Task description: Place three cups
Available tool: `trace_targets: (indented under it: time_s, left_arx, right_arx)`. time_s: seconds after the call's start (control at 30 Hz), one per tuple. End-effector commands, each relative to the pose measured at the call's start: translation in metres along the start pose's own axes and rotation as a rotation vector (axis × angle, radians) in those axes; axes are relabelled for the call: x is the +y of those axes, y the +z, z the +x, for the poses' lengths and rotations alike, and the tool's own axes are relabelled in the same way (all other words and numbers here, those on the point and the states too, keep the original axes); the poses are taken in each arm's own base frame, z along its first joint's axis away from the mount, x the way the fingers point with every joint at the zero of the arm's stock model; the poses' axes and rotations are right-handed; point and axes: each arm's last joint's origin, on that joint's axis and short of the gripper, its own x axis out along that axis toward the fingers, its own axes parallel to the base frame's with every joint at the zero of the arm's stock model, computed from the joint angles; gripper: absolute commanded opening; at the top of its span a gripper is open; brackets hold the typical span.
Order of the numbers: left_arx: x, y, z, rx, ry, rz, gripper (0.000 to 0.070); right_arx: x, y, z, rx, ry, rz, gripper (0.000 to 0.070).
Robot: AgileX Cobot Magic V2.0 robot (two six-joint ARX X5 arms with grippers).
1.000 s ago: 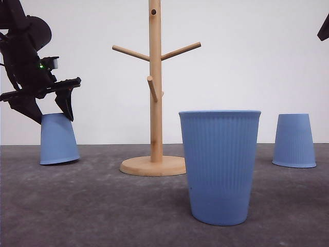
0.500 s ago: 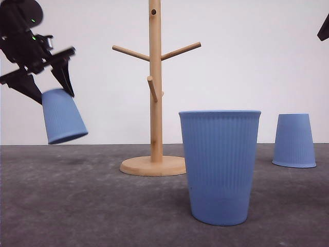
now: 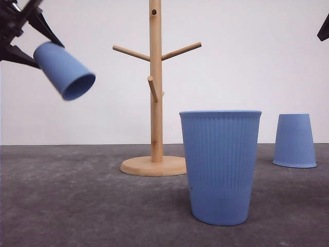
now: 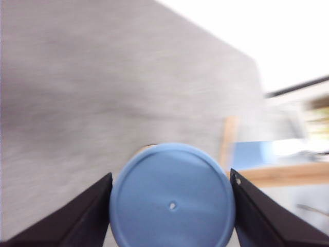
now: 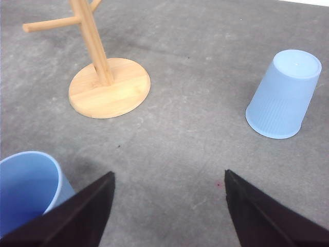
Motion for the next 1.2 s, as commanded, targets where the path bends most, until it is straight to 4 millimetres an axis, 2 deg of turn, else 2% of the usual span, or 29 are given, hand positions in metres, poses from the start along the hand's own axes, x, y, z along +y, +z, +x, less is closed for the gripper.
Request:
trace_targets:
  time_s: [0.0,0.4,0.83,1.17]
  left_arx:
    - [-0.001,0.006,-0.001,-0.01,-0.046,-0.005,0.0272]
    - [-0.016,0.016,0.005,-0.048,-0.195,-0.004,0.0271]
    - [-0.051,0.006,0.041,-0.004,-0.21,0.081,0.0271]
    - [-0.07,-0.001,0.061,-0.012,-0.148,0.124,0.0272]
  right_arx:
    - [0.001,0.004,-0.001,-0.017,0.001,0.004,0.0429]
    - [0.001,0.004,-0.001,-0.017,0.001,0.014,0.0428]
    - [0.001,0.004,-0.001,-0.018,0.002,0.013,0.0429]
    - [0.001,0.004,-0.001,-0.018,0.002,0.013,0.0428]
